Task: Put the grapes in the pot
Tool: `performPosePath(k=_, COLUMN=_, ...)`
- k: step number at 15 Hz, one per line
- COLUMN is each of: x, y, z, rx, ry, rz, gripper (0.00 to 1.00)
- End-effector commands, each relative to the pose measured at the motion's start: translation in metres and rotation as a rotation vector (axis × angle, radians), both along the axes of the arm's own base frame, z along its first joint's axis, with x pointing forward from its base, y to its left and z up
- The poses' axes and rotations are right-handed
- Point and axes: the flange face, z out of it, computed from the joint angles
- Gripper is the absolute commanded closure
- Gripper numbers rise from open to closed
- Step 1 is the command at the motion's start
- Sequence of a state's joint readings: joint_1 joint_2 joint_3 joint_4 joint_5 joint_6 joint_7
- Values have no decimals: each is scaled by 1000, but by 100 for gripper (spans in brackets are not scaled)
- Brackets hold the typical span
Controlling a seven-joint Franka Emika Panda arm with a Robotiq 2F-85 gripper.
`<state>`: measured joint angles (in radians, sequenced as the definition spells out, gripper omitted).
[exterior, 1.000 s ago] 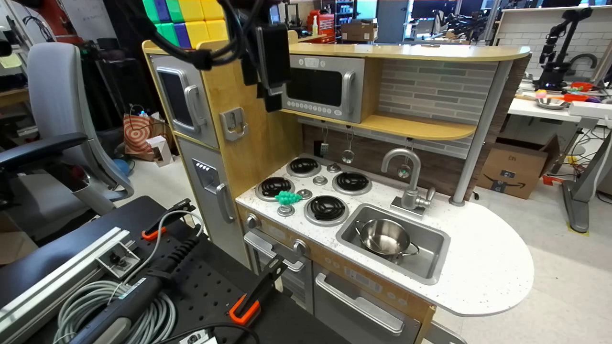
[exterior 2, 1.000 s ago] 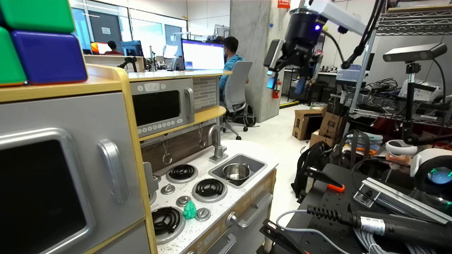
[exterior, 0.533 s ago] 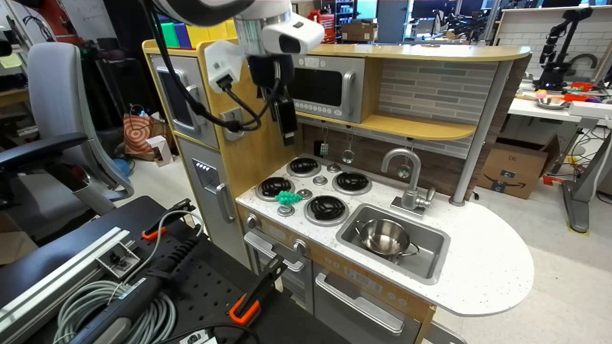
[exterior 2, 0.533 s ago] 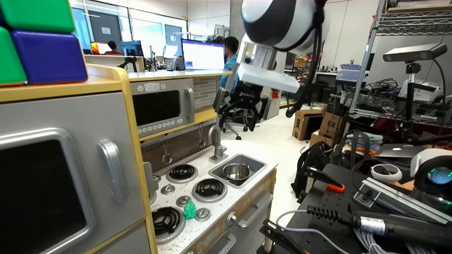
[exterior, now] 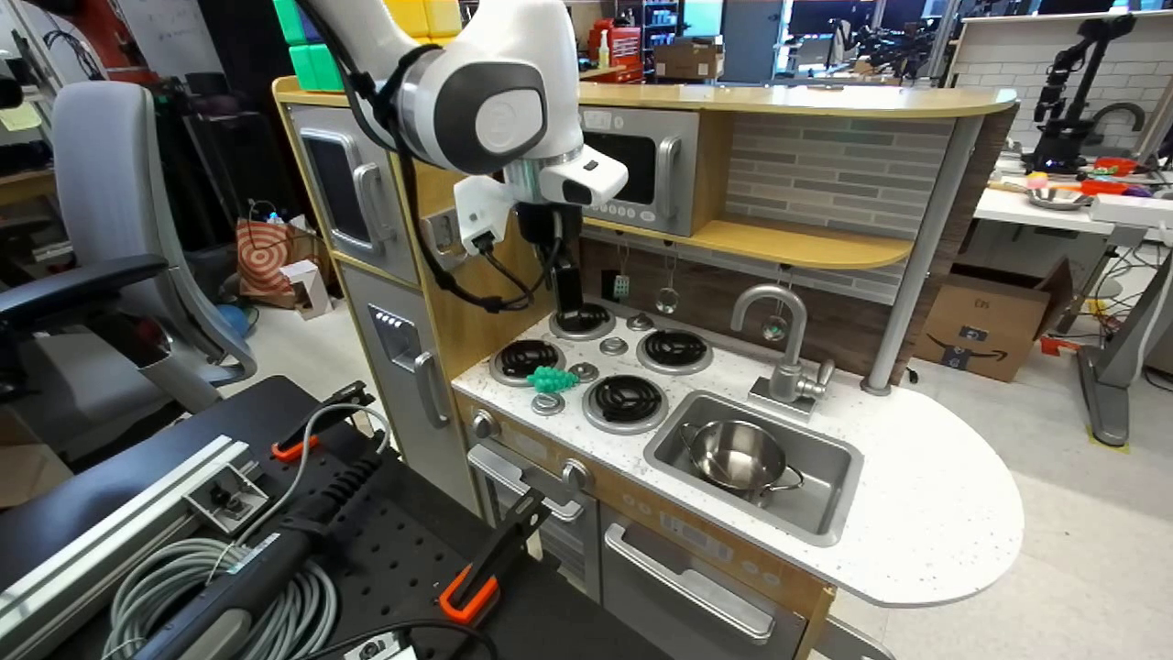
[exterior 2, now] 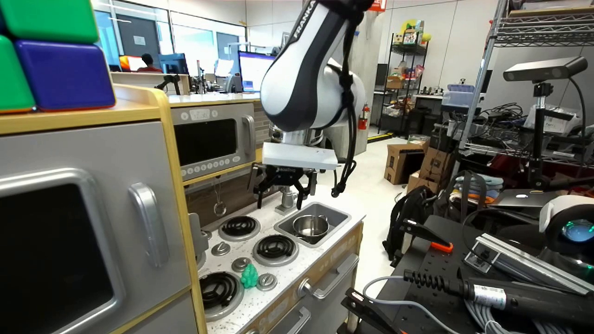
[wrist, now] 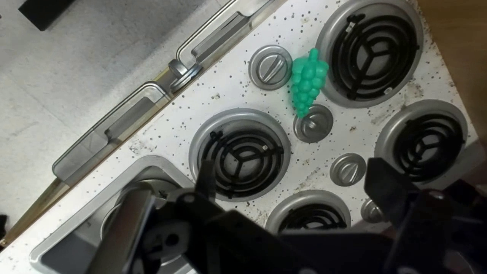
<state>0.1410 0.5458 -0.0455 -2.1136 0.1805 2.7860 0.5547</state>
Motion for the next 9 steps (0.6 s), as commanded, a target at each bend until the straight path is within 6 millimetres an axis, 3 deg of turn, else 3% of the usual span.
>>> performPosePath(k=1, x=27, y=12, z=-30, rx=-31, ry=27, rz=-12, gripper=0)
performPosePath(k=3, x=28, y=18, z=-40, rx=-58, ry=86, rz=32, gripper=0)
performPosePath(k=4, x=17, y=13, z=-34, rx=-23, ry=48, rz=12, gripper=0)
performPosePath(k=9, x=23, y=16, z=-41, rx=-39, ry=77, rz=32, gripper=0)
